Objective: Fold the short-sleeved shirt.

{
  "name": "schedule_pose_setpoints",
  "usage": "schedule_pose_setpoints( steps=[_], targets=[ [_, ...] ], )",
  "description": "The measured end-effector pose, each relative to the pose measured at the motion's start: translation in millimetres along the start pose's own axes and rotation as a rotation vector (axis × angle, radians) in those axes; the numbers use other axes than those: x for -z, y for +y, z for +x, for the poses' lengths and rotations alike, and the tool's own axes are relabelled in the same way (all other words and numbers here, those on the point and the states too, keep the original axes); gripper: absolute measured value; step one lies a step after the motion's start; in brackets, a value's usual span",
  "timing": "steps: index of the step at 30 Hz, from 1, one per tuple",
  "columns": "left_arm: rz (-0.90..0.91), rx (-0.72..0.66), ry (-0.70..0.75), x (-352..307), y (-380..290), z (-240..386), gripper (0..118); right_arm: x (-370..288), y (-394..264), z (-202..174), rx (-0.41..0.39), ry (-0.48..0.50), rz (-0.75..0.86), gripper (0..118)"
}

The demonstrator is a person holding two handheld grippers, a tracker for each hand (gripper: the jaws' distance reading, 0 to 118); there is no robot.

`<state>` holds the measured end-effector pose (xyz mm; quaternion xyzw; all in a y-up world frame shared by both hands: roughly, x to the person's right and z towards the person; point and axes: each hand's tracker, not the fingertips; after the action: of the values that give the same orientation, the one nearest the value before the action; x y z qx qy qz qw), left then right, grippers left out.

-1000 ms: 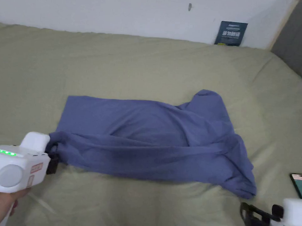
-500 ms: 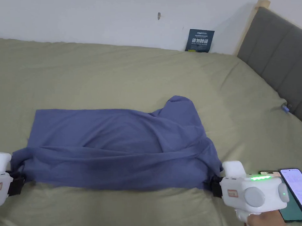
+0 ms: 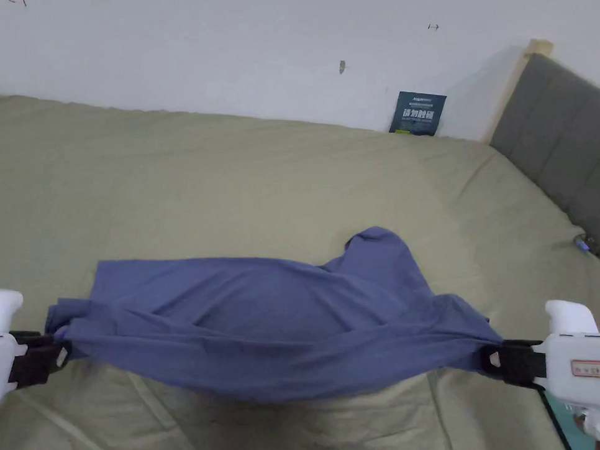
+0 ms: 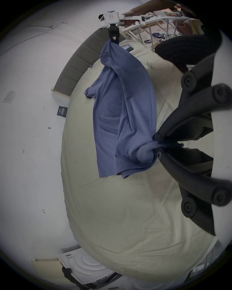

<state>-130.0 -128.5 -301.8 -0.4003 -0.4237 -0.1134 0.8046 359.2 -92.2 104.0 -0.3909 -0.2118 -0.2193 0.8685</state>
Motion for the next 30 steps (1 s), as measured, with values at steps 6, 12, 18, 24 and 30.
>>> schedule_pose_setpoints(
  steps=[6,12,18,24,30],
  targets=[
    [-0.103,-0.022,0.019,0,-59,2,4,16,-65,-4,-0.009,-0.033,-0.106,6],
    [-0.07,-0.146,0.006,22,-103,-6,19,50,-105,17,0.056,-0.055,-0.09,30],
    [0.21,-0.107,0.141,-43,-101,20,97,5,-102,-19,-0.065,-0.116,0.092,117],
    [0.572,-0.076,0.343,-92,-125,65,97,-58,-121,-111,-0.09,-0.129,0.646,116],
    [0.452,-0.053,0.328,-66,-117,73,7,-36,-125,-159,-0.207,-0.119,0.639,2]
  ],
)
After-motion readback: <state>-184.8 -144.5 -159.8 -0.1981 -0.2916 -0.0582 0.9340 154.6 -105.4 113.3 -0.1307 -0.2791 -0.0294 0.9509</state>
